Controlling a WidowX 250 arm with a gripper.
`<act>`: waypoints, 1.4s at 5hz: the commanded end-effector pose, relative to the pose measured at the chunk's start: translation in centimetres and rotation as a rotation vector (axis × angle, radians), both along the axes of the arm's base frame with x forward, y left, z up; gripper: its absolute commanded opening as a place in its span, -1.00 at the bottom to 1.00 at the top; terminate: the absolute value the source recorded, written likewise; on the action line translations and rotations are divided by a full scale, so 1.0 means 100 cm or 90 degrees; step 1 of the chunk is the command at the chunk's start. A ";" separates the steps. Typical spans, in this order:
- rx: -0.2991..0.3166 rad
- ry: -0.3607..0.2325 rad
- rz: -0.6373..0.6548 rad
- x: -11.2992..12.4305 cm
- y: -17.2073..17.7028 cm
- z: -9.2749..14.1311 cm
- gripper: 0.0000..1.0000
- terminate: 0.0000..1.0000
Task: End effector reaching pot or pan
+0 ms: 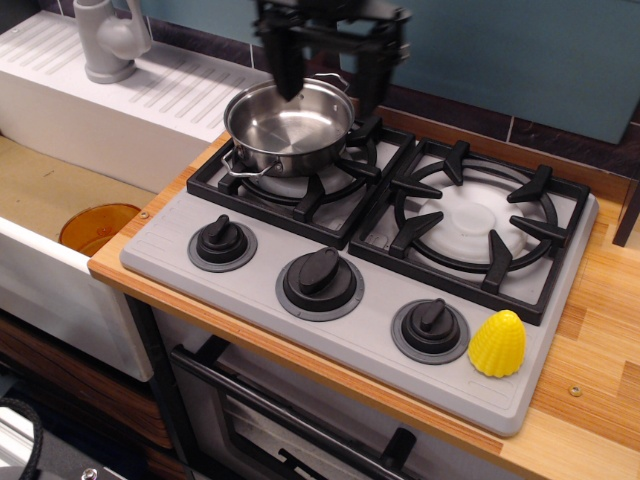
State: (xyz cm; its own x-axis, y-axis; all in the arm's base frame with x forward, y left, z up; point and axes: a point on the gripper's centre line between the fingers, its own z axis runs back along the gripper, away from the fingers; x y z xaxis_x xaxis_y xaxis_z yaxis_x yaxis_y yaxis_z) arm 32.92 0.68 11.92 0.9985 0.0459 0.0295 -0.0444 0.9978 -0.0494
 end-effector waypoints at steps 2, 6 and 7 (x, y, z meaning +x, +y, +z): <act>-0.017 -0.066 0.009 0.027 -0.016 0.001 1.00 -1.00; 0.007 -0.138 -0.028 0.024 -0.005 -0.040 1.00 -1.00; 0.002 -0.145 -0.027 0.027 -0.008 -0.044 1.00 -1.00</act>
State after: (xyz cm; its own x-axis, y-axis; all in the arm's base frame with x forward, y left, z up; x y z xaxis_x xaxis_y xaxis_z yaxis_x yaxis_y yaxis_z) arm 35.00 -0.24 6.49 0.9741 0.0047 0.2260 0.0077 0.9985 -0.0542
